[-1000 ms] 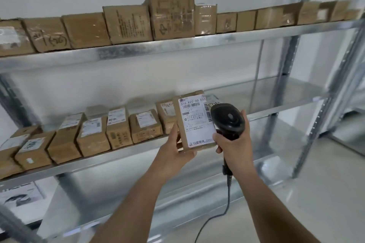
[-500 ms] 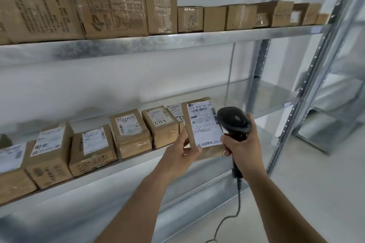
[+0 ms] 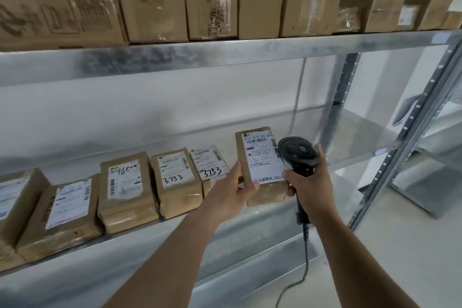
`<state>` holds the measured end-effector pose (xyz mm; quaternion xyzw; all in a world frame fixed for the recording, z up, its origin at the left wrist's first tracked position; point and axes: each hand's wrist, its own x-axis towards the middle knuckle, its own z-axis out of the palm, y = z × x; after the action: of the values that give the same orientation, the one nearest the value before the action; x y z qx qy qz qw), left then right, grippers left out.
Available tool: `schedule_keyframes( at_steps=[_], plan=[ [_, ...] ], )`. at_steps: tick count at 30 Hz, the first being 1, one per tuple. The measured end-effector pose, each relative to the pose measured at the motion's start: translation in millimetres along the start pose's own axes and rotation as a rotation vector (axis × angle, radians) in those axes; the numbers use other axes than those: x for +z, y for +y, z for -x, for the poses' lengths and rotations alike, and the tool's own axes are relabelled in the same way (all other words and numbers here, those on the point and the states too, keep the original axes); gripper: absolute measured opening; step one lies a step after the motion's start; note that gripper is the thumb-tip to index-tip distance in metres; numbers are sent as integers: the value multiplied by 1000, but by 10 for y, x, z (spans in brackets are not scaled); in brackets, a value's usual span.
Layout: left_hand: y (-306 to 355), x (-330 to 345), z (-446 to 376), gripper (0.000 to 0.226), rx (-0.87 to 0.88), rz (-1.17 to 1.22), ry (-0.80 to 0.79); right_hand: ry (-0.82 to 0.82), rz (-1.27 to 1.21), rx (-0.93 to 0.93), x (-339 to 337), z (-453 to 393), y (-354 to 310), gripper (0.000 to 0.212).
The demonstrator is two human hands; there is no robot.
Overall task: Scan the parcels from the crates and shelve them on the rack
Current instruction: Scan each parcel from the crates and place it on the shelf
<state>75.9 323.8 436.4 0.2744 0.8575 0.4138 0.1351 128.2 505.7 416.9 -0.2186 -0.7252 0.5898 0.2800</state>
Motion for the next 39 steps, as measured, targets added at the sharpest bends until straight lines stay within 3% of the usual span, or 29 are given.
schedule_keyframes(
  at_steps=[6, 11, 17, 26, 39],
  plan=[
    [33, 56, -505, 61, -142, -311, 65, -152, 19, 31, 91, -667, 76, 88],
    [-54, -53, -873, 47, -232, -573, 121, -280, 49, 83, 335, -1072, 145, 102],
    [-326, -99, -991, 74, -382, -728, -2, -392, 79, 151, 520, -1158, 275, 99],
    [-297, -100, -1085, 46, -466, -786, -15, -407, 79, 208, 725, -1249, 407, 98],
    [-163, -129, -981, 37, -420, -715, 40, -535, 107, 133, 597, -1308, 218, 101]
  ],
)
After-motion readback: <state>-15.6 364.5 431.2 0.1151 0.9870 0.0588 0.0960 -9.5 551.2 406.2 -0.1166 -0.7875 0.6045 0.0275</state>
